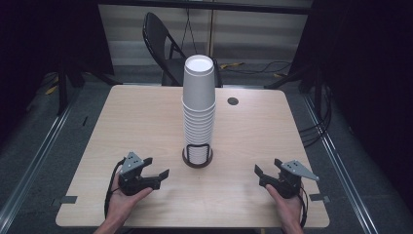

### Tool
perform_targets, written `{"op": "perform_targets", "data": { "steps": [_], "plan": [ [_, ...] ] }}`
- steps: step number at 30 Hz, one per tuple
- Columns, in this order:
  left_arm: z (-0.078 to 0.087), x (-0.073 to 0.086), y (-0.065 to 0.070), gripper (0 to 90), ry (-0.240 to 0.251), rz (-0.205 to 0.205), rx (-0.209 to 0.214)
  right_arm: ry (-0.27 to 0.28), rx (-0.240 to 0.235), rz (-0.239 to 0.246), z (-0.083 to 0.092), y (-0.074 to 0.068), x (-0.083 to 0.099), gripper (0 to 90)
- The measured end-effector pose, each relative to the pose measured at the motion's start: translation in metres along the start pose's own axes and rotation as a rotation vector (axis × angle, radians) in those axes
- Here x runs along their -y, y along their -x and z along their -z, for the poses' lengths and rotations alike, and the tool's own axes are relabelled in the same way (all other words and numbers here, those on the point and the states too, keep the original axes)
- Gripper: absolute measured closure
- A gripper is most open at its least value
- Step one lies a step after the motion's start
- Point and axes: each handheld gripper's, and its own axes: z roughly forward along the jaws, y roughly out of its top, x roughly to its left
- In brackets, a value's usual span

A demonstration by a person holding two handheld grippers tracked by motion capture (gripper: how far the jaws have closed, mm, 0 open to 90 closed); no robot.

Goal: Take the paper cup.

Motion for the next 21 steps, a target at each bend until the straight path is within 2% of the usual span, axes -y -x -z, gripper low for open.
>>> {"op": "perform_targets", "data": {
  "steps": [4, 9, 10, 15, 18, 21],
  "plan": [
    [0.000, 0.000, 0.001, 19.9, 0.004, 0.007, 0.006, 0.016, -0.014, -0.019, 0.003, 0.000, 0.000, 18.4],
    [-0.004, 0.001, 0.000, 19.7, -0.013, 0.021, 0.005, 0.019, -0.036, -0.014, 0.005, -0.002, -0.003, 18.4],
    [-0.005, 0.001, 0.000, 19.8, -0.013, 0.021, 0.005, 0.024, -0.052, -0.010, 0.005, -0.004, -0.004, 18.3],
    [-0.008, 0.001, 0.002, 19.4, -0.016, 0.012, 0.011, 0.024, -0.074, 0.015, 0.007, -0.008, -0.009, 18.2],
    [-0.006, 0.002, 0.004, 19.4, -0.014, -0.001, 0.019, 0.013, -0.078, 0.057, 0.009, -0.012, -0.014, 16.8],
    [-0.004, 0.002, 0.004, 19.4, -0.005, -0.002, 0.023, 0.022, -0.096, 0.050, 0.011, -0.013, -0.020, 16.8]
  ]
}}
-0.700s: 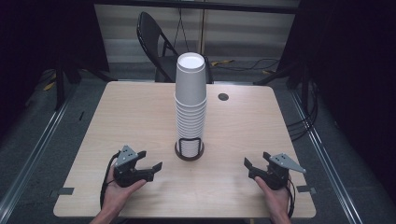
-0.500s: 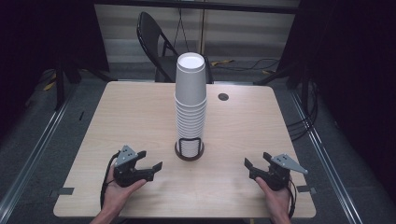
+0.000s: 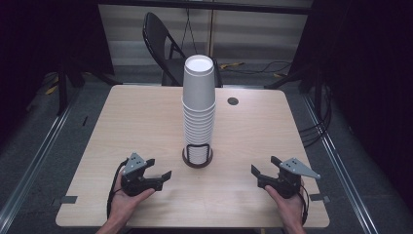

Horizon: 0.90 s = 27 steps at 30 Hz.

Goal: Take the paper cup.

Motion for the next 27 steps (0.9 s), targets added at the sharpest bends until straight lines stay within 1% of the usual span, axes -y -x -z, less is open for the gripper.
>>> {"op": "perform_targets", "data": {
  "steps": [2, 3, 4, 5, 6, 7, 8, 10, 11, 13, 14, 15, 17, 18, 20, 21, 27],
  "plan": [
    [0.001, 0.000, 0.000, 19.4, 0.003, 0.003, 0.001, -0.004, -0.033, -0.005, 0.001, -0.004, -0.004, 16.8],
    [0.001, 0.000, 0.000, 19.4, 0.003, 0.003, 0.001, -0.004, -0.033, -0.005, 0.001, -0.004, -0.004, 16.8],
    [0.002, 0.000, 0.001, 19.4, 0.006, -0.007, 0.004, -0.005, -0.050, 0.006, 0.002, -0.008, -0.008, 16.8],
    [0.002, 0.000, 0.001, 19.4, 0.006, -0.007, 0.004, -0.005, -0.050, 0.006, 0.002, -0.008, -0.008, 16.8],
    [0.003, 0.000, 0.002, 19.4, 0.014, -0.008, 0.005, 0.011, -0.051, 0.010, 0.003, -0.011, -0.013, 16.8],
    [0.003, 0.000, 0.002, 19.4, 0.014, -0.008, 0.005, 0.011, -0.051, 0.010, 0.003, -0.011, -0.013, 16.8],
    [0.004, 0.000, 0.003, 19.4, 0.013, -0.008, 0.007, 0.013, -0.055, 0.019, 0.004, -0.014, -0.017, 16.8],
    [0.004, 0.000, 0.003, 19.4, 0.014, -0.010, 0.010, 0.018, -0.059, 0.014, 0.004, -0.015, -0.019, 16.8],
    [0.005, 0.000, 0.004, 19.4, 0.017, -0.014, 0.013, 0.025, -0.067, 0.023, 0.004, -0.017, -0.022, 16.8],
    [0.005, -0.001, 0.005, 19.4, 0.019, -0.014, 0.014, 0.024, -0.067, 0.032, 0.004, -0.018, -0.024, 16.8],
    [0.005, -0.001, 0.005, 19.4, 0.019, -0.013, 0.013, 0.029, -0.075, 0.032, 0.003, -0.020, -0.028, 17.3],
    [0.005, -0.001, 0.005, 19.5, 0.019, -0.013, 0.013, 0.029, -0.075, 0.032, 0.003, -0.020, -0.028, 17.3],
    [0.004, 0.000, 0.005, 19.7, 0.017, -0.014, 0.015, 0.038, -0.092, 0.035, 0.001, -0.021, -0.035, 17.3],
    [0.004, 0.000, 0.005, 19.7, 0.017, -0.014, 0.015, 0.038, -0.092, 0.035, 0.001, -0.021, -0.035, 17.3],
    [0.004, 0.000, 0.006, 19.7, 0.016, -0.014, 0.016, 0.051, -0.101, 0.041, -0.002, -0.024, -0.042, 17.2],
    [0.004, 0.000, 0.006, 19.8, 0.016, -0.014, 0.016, 0.051, -0.101, 0.041, -0.002, -0.024, -0.042, 17.2],
    [0.004, 0.000, 0.006, 20.4, 0.017, -0.012, 0.019, 0.066, -0.126, 0.053, -0.006, -0.033, -0.058, 16.6]
  ]
}}
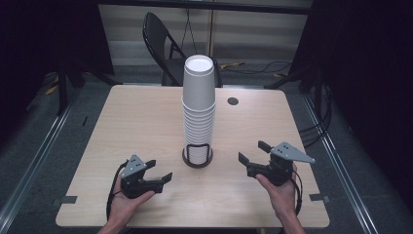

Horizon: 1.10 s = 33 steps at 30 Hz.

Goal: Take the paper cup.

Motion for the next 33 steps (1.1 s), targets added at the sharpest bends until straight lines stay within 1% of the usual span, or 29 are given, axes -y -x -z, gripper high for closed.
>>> {"op": "perform_targets", "data": {
  "steps": [2, 4, 5, 7, 9, 11, 15, 19, 20, 24, 27, 29, 30, 31, 33],
  "plan": [
    [0.000, 0.000, 0.000, 20.8, 0.001, -0.002, 0.000, 0.000, -0.003, -0.002, 0.000, -0.001, -0.002, 16.6],
    [0.001, 0.000, -0.001, 20.8, 0.004, 0.001, -0.003, 0.005, -0.015, 0.000, -0.002, -0.002, -0.011, 16.6],
    [0.001, 0.000, -0.001, 20.8, 0.004, 0.001, -0.003, 0.005, -0.015, 0.000, -0.002, -0.002, -0.011, 16.6],
    [0.001, 0.000, -0.001, 20.8, 0.005, 0.008, -0.005, 0.019, -0.027, 0.006, -0.003, -0.003, -0.020, 16.6],
    [0.001, 0.000, 0.000, 20.8, 0.004, 0.000, -0.005, 0.024, -0.039, 0.006, -0.003, -0.005, -0.025, 16.6],
    [0.001, 0.000, 0.000, 20.8, 0.003, 0.001, -0.002, 0.027, -0.052, 0.009, -0.003, -0.005, -0.031, 16.6],
    [0.000, 0.001, 0.000, 20.8, 0.002, 0.007, -0.004, 0.048, -0.061, 0.015, -0.004, -0.008, -0.042, 16.6],
    [0.000, 0.001, 0.000, 20.9, 0.000, 0.007, 0.000, 0.070, -0.085, 0.026, -0.005, -0.011, -0.053, 16.6],
    [0.000, 0.001, 0.000, 21.3, 0.000, 0.007, 0.000, 0.070, -0.085, 0.026, -0.005, -0.011, -0.053, 16.6],
    [0.000, 0.001, 0.000, 21.6, -0.002, 0.004, 0.003, 0.072, -0.137, 0.035, -0.010, -0.017, -0.066, 17.3],
    [-0.001, 0.001, 0.000, 21.6, -0.004, 0.003, 0.003, 0.079, -0.148, 0.038, -0.012, -0.019, -0.070, 17.3],
    [-0.001, 0.001, 0.000, 21.6, -0.006, 0.000, 0.004, 0.086, -0.161, 0.045, -0.015, -0.023, -0.079, 17.2],
    [-0.001, 0.001, 0.000, 21.6, -0.006, 0.000, 0.004, 0.086, -0.161, 0.045, -0.015, -0.023, -0.079, 17.2],
    [-0.001, 0.001, 0.000, 21.5, -0.005, -0.001, 0.003, 0.089, -0.169, 0.053, -0.016, -0.025, -0.085, 17.0],
    [-0.001, 0.001, 0.000, 21.5, -0.003, 0.001, 0.000, 0.097, -0.175, 0.058, -0.017, -0.027, -0.091, 17.0]
  ]
}}
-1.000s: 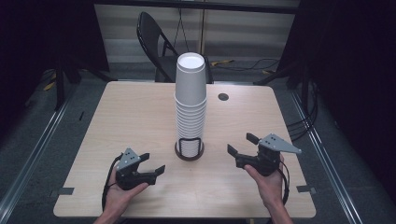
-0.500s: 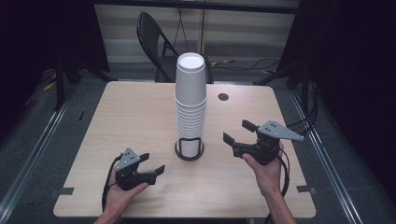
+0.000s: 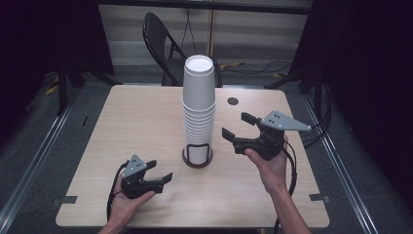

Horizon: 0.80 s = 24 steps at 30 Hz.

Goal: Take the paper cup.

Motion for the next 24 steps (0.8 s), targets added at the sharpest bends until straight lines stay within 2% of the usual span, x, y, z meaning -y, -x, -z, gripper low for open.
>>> {"op": "perform_targets", "data": {
  "steps": [12, 20, 24],
  "plan": [
    [0.001, 0.000, 0.000, 19.2, 0.004, -0.001, -0.007, 0.037, -0.059, 0.030, -0.013, -0.007, -0.029, 13.4],
    [0.001, 0.000, -0.001, 19.2, 0.006, 0.003, -0.005, 0.046, -0.084, 0.035, -0.023, -0.010, -0.044, 13.5],
    [0.001, 0.000, -0.001, 19.2, 0.004, 0.002, -0.005, 0.034, -0.086, 0.054, -0.031, -0.014, -0.052, 13.5]
  ]
}}
